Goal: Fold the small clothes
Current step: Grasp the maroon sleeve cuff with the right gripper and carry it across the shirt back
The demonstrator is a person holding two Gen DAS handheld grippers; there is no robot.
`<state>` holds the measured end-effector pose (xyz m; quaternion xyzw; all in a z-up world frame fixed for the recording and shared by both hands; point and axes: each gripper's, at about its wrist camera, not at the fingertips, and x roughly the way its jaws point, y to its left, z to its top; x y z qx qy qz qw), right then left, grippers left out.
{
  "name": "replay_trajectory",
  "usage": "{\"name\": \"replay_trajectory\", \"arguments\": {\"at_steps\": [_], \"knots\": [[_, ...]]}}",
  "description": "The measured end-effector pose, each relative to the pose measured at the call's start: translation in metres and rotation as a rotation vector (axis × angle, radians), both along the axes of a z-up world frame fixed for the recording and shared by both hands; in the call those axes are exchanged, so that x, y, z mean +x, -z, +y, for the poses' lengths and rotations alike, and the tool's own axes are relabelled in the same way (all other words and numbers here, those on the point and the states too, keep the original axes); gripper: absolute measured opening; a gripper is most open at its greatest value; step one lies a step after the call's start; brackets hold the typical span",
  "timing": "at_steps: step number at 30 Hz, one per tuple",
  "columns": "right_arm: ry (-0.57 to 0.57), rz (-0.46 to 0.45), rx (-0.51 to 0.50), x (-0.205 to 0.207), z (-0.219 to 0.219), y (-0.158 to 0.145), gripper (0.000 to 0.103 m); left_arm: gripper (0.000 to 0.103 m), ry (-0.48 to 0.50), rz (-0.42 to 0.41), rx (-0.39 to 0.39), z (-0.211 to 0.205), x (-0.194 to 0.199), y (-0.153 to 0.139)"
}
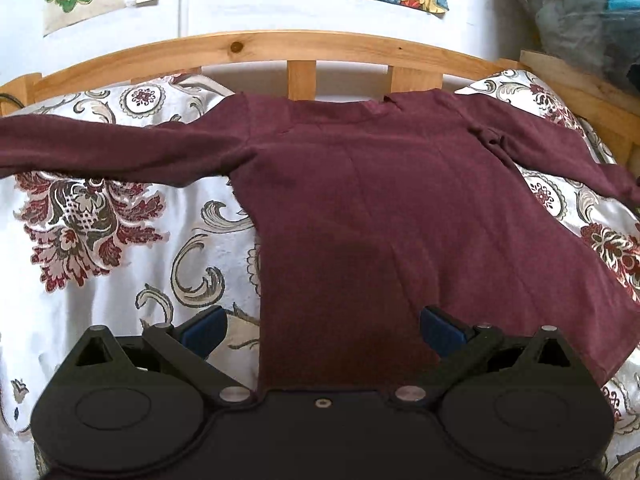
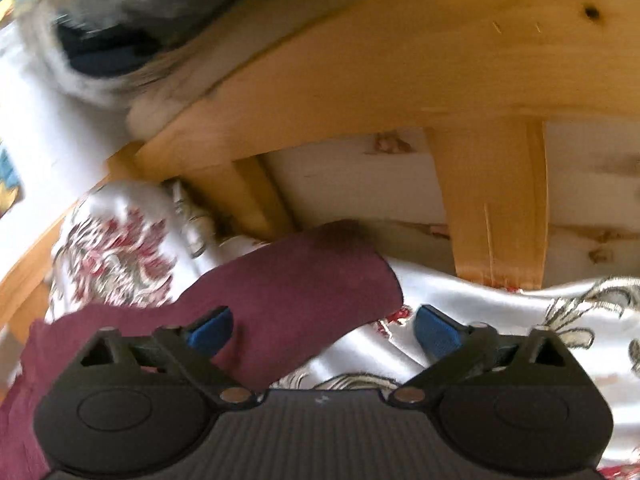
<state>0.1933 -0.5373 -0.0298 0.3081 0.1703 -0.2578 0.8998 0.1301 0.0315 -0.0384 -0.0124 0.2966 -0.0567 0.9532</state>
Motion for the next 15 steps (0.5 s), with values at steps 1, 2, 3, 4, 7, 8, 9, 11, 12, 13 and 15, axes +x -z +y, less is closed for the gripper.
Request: {"name": "replay_trajectory", "arguments": {"at_steps": [1,2,3,4,7,8,9,11,12,13,15], "knots": [[0.015,-0.004,0.009,0.001,-0.001,0.002,0.091,0.102,-0.002,0.002,-0.005,0.000,0.001,0.000],[0.029,-0.012,0.007,0.001,-0.001,0.003,0.085,0.102,-0.008,0.003,-0.005,0.001,0.001,0.001],[0.034,-0.023,-0.002,0.002,0.000,0.004,0.081,0.102,-0.014,0.004,-0.008,0.001,0.002,0.001],[0.038,-0.021,-0.013,0.003,0.000,0.004,0.073,0.102,-0.018,0.004,-0.011,0.002,0.001,0.001],[0.073,-0.002,-0.052,0.006,0.003,0.003,0.043,0.102,-0.030,0.013,-0.014,0.006,0.001,0.000],[0.074,-0.005,-0.058,0.007,0.004,0.003,0.033,0.102,-0.034,0.015,-0.027,0.007,0.000,-0.002],[0.073,-0.013,-0.071,0.006,0.006,0.001,0.027,0.102,-0.034,0.018,-0.040,0.009,-0.001,-0.003],[0.056,-0.023,-0.143,0.006,0.016,-0.006,0.016,0.102,-0.041,0.023,-0.070,0.013,-0.004,-0.006],[0.045,-0.023,-0.191,0.006,0.024,-0.011,0.016,0.102,-0.044,0.027,-0.079,0.015,-0.005,-0.007],[0.033,-0.026,-0.247,0.006,0.033,-0.016,0.015,0.102,-0.049,0.030,-0.094,0.017,-0.006,-0.009],[-0.001,-0.037,-0.356,0.008,0.053,-0.029,0.014,0.102,-0.059,0.029,-0.118,0.022,-0.008,-0.012]]}}
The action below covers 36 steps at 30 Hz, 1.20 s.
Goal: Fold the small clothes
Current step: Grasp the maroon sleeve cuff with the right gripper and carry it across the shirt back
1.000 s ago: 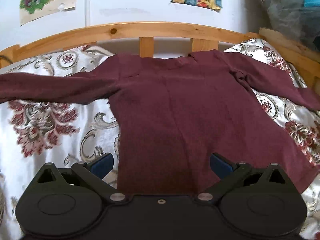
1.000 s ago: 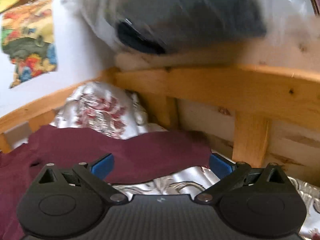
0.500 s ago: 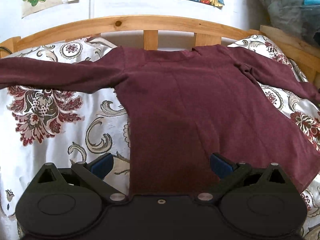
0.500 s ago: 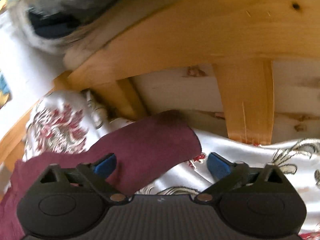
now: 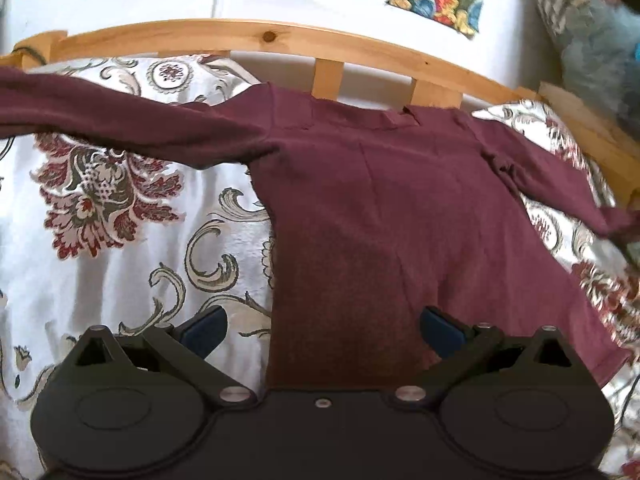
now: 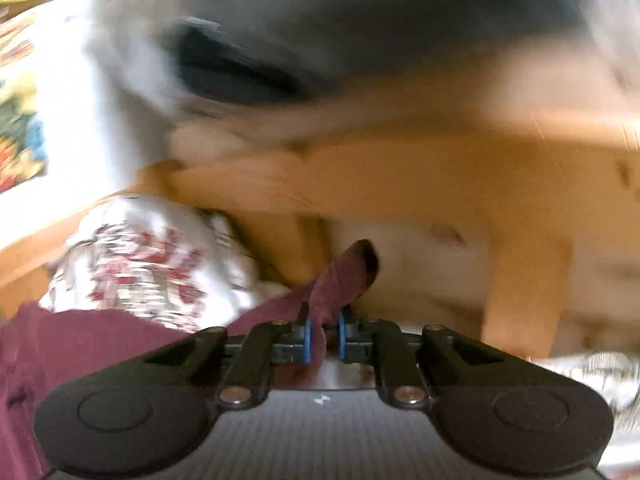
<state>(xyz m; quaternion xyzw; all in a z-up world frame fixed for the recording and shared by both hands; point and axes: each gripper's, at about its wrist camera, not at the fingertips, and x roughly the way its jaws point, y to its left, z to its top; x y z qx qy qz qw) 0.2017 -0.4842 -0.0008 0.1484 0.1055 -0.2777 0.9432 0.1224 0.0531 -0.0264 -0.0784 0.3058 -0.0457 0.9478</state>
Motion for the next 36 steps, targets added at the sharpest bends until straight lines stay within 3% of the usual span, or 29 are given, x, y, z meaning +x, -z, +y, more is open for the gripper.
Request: {"name": "replay_trajectory", "arguments": {"at_steps": [6,12,19,24,27,30,31,32,36], "knots": [[-0.191,-0.070,-0.349,0.006,0.082,-0.052,0.014,0.102,-0.043,-0.003,-0.061,0.012,0.003,-0.008],[-0.553,-0.188,-0.647,-0.009,0.198,-0.083,0.013,0.102,-0.077,-0.013,-0.047,0.018,0.004,-0.010],[-0.943,-0.185,-0.770,-0.036,0.306,-0.051,0.013,0.102,-0.208,-0.116,0.026,0.017,-0.007,-0.019],[-1.075,-0.086,-0.792,-0.040,0.337,-0.008,0.013,0.102,-0.241,-0.193,-0.005,0.023,-0.012,-0.028],[-1.128,-0.003,-0.813,-0.039,0.344,0.014,0.015,0.102,-0.237,-0.200,-0.032,0.027,-0.010,-0.028],[-1.188,0.061,-0.777,-0.044,0.340,0.028,0.041,0.102,-0.212,-0.206,-0.063,0.030,-0.006,-0.025],[-1.210,0.079,-0.754,-0.046,0.336,0.029,0.060,0.102,-0.205,-0.216,-0.070,0.030,-0.004,-0.024],[-1.226,0.087,-0.733,-0.047,0.334,0.030,0.073,0.102,-0.196,-0.226,-0.074,0.032,-0.003,-0.023],[-1.211,0.126,-0.688,-0.048,0.311,0.020,0.081,0.102,-0.137,-0.255,-0.105,0.031,0.007,-0.023]]}}
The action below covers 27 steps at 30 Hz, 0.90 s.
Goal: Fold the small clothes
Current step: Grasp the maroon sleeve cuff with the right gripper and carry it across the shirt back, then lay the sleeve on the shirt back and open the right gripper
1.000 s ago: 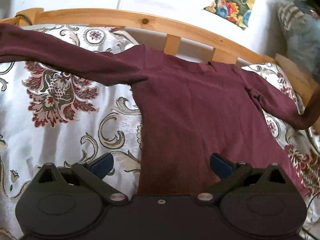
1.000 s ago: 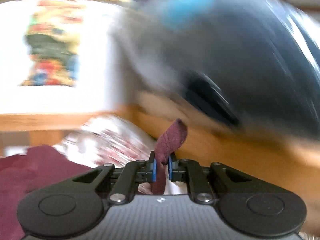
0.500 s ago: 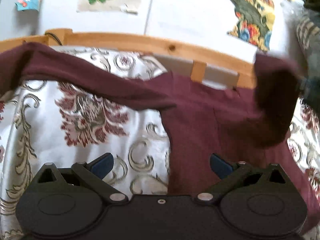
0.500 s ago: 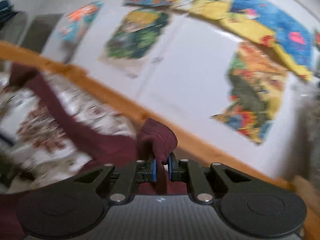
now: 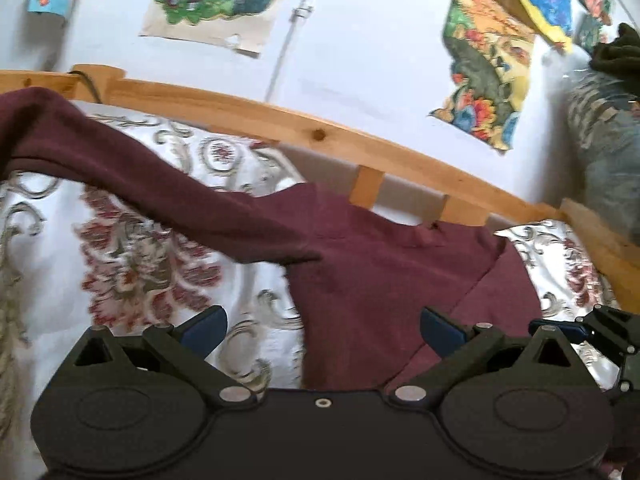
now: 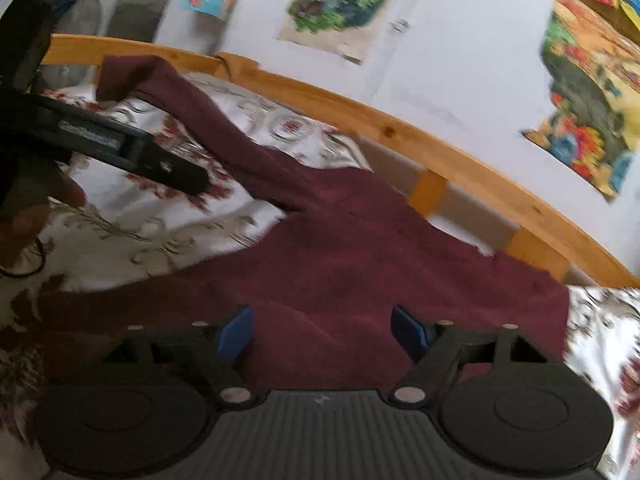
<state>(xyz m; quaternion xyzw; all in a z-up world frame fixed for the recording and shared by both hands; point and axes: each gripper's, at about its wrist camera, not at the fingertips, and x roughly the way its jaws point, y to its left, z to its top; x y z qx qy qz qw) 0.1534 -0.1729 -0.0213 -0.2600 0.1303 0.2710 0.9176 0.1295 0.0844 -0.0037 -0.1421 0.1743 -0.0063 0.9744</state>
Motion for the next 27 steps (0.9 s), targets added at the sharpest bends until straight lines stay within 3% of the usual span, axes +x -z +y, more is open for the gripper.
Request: {"name": "replay_trajectory", "arguments": {"at_steps": [3,7,10,15,18,19,25,27], "knots": [[0.098,0.018,0.030,0.018,-0.026,-0.012,0.088,0.102,0.055,0.025,-0.005,-0.007,0.012,0.006],[0.288,0.064,0.107,0.071,-0.063,-0.026,0.088,0.102,0.102,0.119,0.072,-0.025,0.024,0.024],[0.425,0.134,0.219,0.121,-0.098,-0.032,0.086,0.102,0.147,0.170,0.144,-0.034,0.030,0.035],[0.543,0.198,0.380,0.176,-0.143,-0.040,0.070,0.102,0.161,0.175,0.193,-0.035,0.035,0.043],[0.556,0.245,0.411,0.193,-0.152,-0.036,0.032,0.102,0.165,0.208,0.181,-0.031,0.041,0.048],[0.555,0.256,0.415,0.195,-0.153,-0.034,0.010,0.102,0.162,0.220,0.180,-0.030,0.043,0.049],[0.607,0.126,0.369,0.188,-0.155,-0.043,0.006,0.102,0.169,0.236,0.128,-0.022,0.048,0.049],[0.631,0.139,0.364,0.194,-0.159,-0.039,0.005,0.102,0.175,0.254,0.132,-0.023,0.050,0.051]]}}
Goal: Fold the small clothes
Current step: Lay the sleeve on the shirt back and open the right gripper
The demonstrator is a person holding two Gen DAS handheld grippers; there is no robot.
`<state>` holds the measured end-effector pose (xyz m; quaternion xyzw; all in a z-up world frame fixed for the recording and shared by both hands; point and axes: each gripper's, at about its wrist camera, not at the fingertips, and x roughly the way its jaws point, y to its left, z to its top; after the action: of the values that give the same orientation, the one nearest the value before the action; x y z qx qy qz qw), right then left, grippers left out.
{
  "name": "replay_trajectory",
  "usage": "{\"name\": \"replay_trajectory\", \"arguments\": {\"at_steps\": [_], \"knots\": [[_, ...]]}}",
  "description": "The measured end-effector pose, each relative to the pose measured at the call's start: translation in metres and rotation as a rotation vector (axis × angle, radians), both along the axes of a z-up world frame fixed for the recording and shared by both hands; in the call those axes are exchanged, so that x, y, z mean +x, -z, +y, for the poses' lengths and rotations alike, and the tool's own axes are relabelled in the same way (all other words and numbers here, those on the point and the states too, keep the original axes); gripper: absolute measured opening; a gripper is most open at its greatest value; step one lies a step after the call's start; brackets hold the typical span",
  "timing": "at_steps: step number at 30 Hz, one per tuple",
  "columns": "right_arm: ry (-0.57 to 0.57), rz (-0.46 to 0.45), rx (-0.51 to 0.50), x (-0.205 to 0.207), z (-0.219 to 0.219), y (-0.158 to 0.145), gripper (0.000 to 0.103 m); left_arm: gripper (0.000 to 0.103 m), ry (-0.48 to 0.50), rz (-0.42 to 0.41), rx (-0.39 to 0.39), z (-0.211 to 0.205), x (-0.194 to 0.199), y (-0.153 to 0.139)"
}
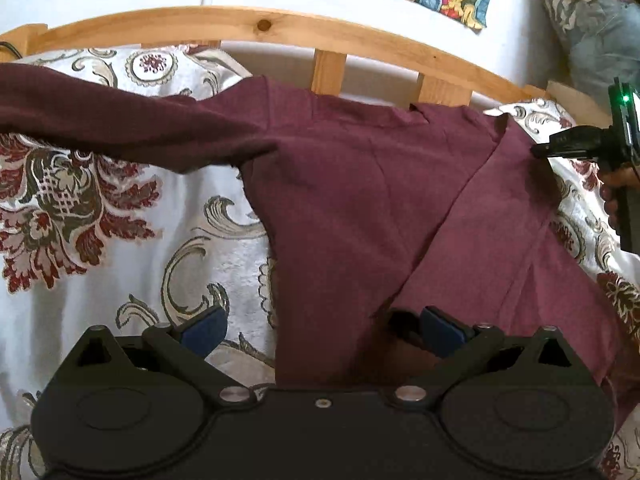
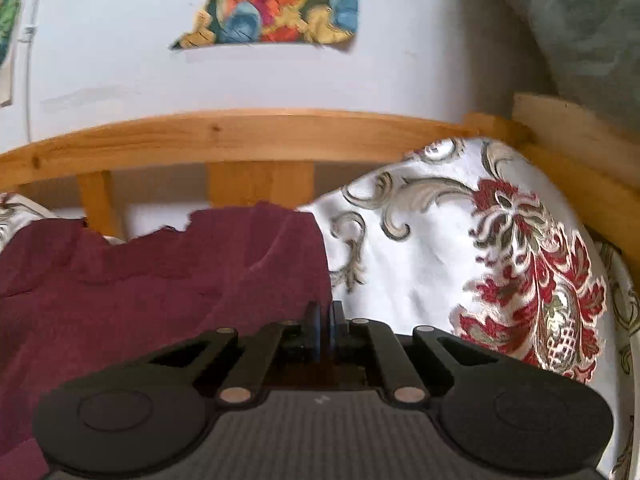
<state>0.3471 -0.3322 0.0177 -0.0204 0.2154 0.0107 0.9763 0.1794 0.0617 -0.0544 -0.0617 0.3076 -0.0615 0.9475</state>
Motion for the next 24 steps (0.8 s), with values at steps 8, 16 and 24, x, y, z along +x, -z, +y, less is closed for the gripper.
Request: {"name": "replay_trajectory", "arguments": {"at_steps": [8,16,24], "knots": [[0.048,-0.033,-0.028,-0.012,0.011,0.013,0.063,0.102,0.009,0.003,0.036,-0.005,-0.001,0.002],[0.094,-0.044,-0.159,-0.043,0.022,0.038,0.085,0.102,-0.054,0.011,0.043,-0.004,0.000,-0.006],[0.025,-0.105,-0.039,-0.107,0.040,0.028,0.103,0.102,-0.257,-0.076,0.092,0.030,-0.006,-0.055]]}}
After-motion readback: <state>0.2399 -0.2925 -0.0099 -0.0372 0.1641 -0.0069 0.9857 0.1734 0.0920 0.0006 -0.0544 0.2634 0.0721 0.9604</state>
